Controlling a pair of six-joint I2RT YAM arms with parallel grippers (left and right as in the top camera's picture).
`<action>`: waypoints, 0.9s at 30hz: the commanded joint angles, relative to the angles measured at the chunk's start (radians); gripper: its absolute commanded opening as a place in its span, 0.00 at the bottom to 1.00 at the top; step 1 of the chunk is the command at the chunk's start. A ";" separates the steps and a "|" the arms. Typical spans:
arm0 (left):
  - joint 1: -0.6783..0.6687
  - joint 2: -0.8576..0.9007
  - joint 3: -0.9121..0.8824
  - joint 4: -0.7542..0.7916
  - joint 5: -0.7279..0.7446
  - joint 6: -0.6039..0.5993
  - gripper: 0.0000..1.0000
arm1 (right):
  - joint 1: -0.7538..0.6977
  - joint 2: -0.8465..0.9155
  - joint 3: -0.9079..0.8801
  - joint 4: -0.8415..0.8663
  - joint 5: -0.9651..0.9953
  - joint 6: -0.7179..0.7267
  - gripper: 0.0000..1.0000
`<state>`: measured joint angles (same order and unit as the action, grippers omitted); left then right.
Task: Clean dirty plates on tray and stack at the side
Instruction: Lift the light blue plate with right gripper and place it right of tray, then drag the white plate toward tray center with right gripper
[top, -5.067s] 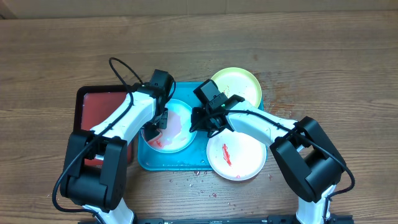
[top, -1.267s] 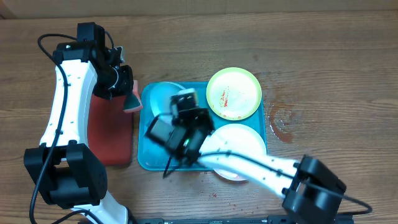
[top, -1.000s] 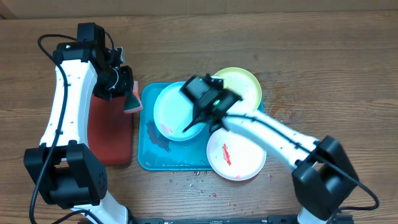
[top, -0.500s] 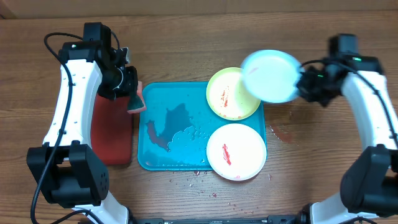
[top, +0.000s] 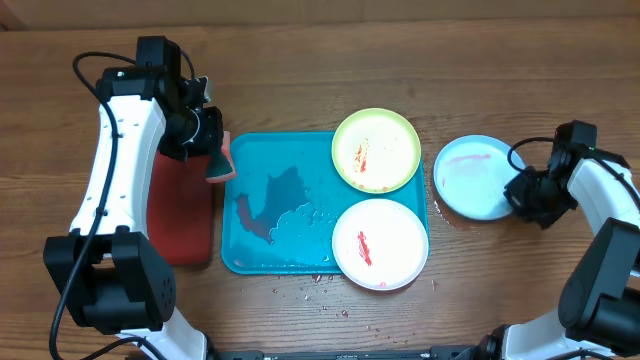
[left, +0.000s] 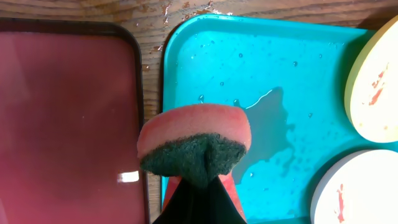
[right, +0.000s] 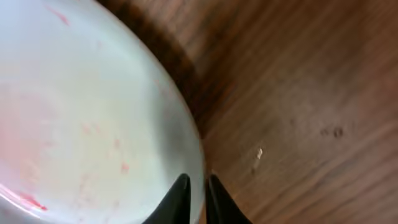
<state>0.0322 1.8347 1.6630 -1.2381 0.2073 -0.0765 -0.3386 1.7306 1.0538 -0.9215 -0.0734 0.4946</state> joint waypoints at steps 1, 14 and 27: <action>-0.008 -0.006 0.016 -0.003 0.002 -0.014 0.04 | 0.001 -0.024 0.068 -0.088 0.016 -0.034 0.29; -0.008 -0.006 0.016 0.001 0.002 -0.014 0.04 | 0.303 -0.070 0.115 -0.324 -0.320 -0.413 0.44; -0.008 -0.006 0.016 0.001 -0.002 -0.013 0.04 | 0.570 -0.070 -0.098 -0.105 -0.128 -0.243 0.20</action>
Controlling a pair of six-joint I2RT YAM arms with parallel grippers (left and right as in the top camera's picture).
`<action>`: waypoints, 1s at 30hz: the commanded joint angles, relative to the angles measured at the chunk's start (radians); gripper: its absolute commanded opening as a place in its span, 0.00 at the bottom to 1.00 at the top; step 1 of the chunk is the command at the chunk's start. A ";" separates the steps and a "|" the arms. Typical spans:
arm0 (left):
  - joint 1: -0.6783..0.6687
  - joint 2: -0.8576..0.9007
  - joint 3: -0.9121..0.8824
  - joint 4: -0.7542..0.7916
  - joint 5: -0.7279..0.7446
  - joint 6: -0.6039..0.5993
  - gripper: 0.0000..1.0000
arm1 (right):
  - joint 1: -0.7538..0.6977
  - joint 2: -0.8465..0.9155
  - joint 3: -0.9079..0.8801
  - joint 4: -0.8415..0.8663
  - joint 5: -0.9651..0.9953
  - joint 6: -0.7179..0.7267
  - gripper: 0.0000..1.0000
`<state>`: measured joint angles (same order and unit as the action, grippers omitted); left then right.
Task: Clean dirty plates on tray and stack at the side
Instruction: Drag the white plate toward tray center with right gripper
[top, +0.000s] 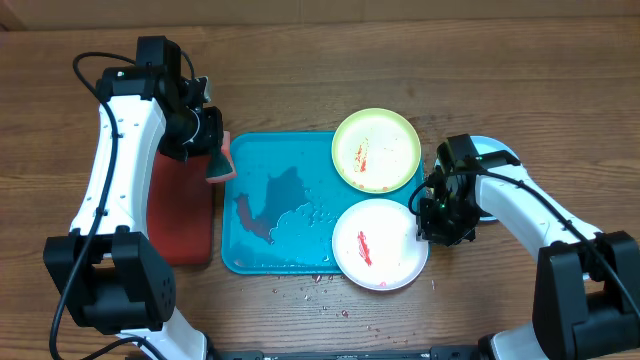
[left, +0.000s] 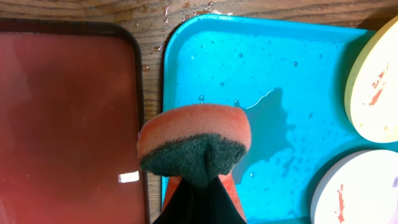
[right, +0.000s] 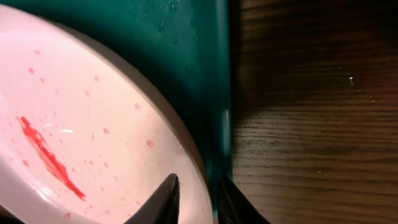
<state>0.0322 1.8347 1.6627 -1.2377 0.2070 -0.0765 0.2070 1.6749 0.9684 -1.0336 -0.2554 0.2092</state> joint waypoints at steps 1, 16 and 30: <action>-0.008 -0.006 0.016 0.001 -0.001 -0.013 0.04 | 0.035 -0.014 -0.018 0.008 0.068 0.061 0.20; -0.007 -0.106 0.031 -0.014 -0.007 0.013 0.04 | 0.355 -0.015 0.015 0.235 0.033 0.495 0.04; -0.169 -0.141 -0.261 0.158 -0.008 -0.031 0.04 | 0.518 0.116 0.015 0.601 0.151 0.778 0.04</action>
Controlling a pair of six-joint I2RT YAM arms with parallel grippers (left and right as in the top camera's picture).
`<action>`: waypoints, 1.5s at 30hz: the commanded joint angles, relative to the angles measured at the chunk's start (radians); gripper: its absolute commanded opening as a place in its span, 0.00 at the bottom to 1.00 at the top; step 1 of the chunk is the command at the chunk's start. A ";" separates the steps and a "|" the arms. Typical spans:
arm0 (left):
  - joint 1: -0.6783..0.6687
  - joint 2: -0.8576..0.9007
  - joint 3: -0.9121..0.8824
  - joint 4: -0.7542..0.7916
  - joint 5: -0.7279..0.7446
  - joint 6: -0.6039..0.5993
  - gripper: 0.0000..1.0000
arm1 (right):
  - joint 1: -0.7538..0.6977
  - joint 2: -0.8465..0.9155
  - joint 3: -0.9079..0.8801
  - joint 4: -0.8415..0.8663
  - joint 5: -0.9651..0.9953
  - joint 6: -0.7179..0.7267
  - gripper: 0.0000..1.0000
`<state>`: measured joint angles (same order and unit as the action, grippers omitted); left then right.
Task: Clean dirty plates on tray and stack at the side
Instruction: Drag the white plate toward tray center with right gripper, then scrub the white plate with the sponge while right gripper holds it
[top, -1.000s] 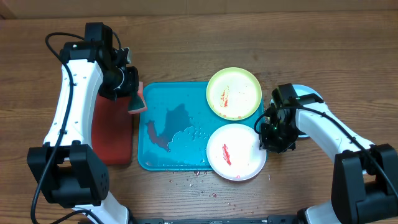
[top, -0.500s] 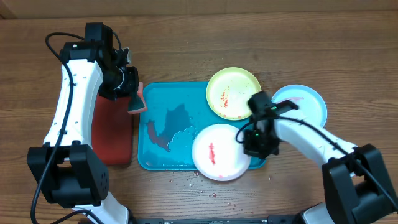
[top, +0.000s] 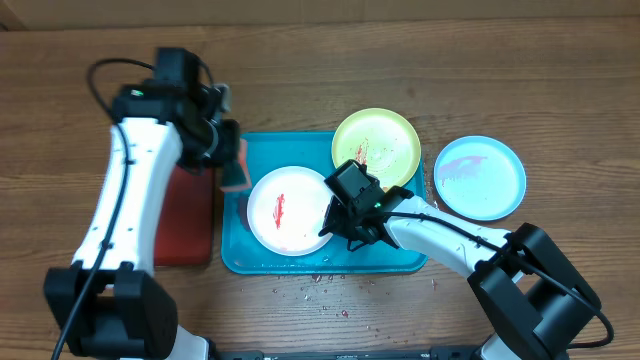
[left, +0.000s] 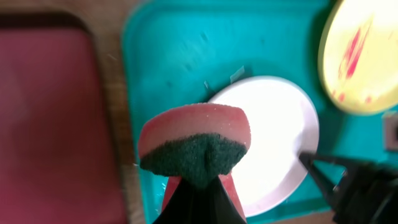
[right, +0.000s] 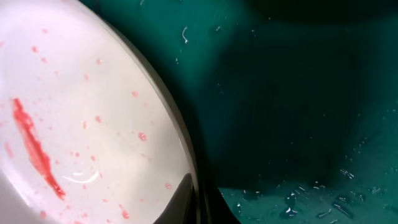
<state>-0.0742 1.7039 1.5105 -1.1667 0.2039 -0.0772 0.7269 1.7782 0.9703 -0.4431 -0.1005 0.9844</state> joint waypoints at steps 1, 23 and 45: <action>-0.087 -0.010 -0.155 0.138 -0.005 -0.032 0.04 | -0.002 0.013 0.013 0.014 -0.008 0.002 0.04; -0.246 -0.009 -0.563 0.520 0.221 0.218 0.04 | -0.002 0.013 0.013 0.019 -0.035 -0.042 0.04; -0.248 -0.007 -0.563 0.380 0.280 0.291 0.04 | -0.002 0.013 0.013 0.021 -0.051 -0.050 0.04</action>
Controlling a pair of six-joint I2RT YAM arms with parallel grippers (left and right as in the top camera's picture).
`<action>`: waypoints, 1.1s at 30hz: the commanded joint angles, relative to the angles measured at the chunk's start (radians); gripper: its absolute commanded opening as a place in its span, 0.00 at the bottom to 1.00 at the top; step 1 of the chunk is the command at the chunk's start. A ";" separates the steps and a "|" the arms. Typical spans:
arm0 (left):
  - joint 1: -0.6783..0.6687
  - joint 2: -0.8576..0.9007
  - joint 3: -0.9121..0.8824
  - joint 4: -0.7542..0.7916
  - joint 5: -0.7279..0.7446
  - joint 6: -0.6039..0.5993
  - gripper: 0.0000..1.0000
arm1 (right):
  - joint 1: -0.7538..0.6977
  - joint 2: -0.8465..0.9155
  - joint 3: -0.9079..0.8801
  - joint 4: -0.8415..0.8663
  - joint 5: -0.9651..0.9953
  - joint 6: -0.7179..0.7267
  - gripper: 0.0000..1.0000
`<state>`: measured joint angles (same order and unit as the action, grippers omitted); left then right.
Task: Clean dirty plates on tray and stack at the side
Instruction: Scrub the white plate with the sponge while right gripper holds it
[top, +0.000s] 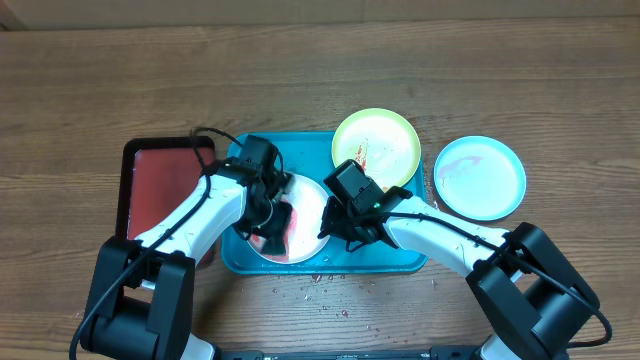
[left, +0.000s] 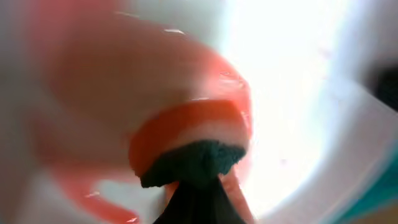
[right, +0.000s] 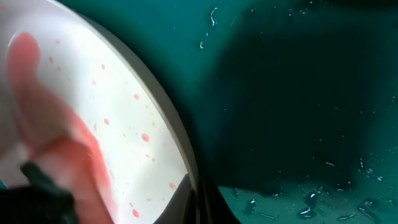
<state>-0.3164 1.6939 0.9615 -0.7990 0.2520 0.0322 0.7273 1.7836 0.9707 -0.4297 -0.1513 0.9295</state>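
Note:
A white plate (top: 305, 205) lies in the left half of the teal tray (top: 300, 150). My left gripper (top: 272, 222) is shut on an orange sponge with a dark green scrub side (left: 186, 134), pressed onto the white plate (left: 292, 81), where a red smear spreads around it. My right gripper (top: 330, 228) is shut on the white plate's right rim (right: 180, 143); its fingertips (right: 198, 186) pinch the edge. A yellow-green plate (top: 376, 150) with red stains sits at the tray's back right. A light blue plate (top: 480, 178) lies on the table to the right.
A dark red tray (top: 160, 185) lies left of the teal tray, partly under my left arm. Water drops wet the teal tray floor (right: 298, 93). Small crumbs (top: 320, 290) are scattered on the wooden table in front of the tray.
My left gripper has come down from above the tray's left edge and now has the sponge on the white plate. The red streak is smeared. My right gripper still holds the plate's rim.
My right gripper was at the blue plate's rim on the table, then at the white plate's rim in the tray's front right corner. Then the white plate lay in the tray's left half, held there. The sponge hung over the tray's left edge and is now on that plate.

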 joint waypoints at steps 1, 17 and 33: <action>-0.006 0.003 -0.014 0.041 0.232 0.181 0.05 | -0.003 0.008 0.013 0.007 0.000 0.005 0.04; -0.006 0.003 -0.014 0.203 -0.528 -0.333 0.04 | -0.003 0.008 0.013 0.006 -0.007 0.001 0.04; -0.006 0.003 -0.018 0.229 -0.063 -0.021 0.04 | -0.003 0.008 0.013 0.010 -0.053 -0.014 0.04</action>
<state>-0.3176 1.6924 0.9497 -0.6254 0.3523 0.0795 0.7273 1.7847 0.9707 -0.4263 -0.1833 0.9157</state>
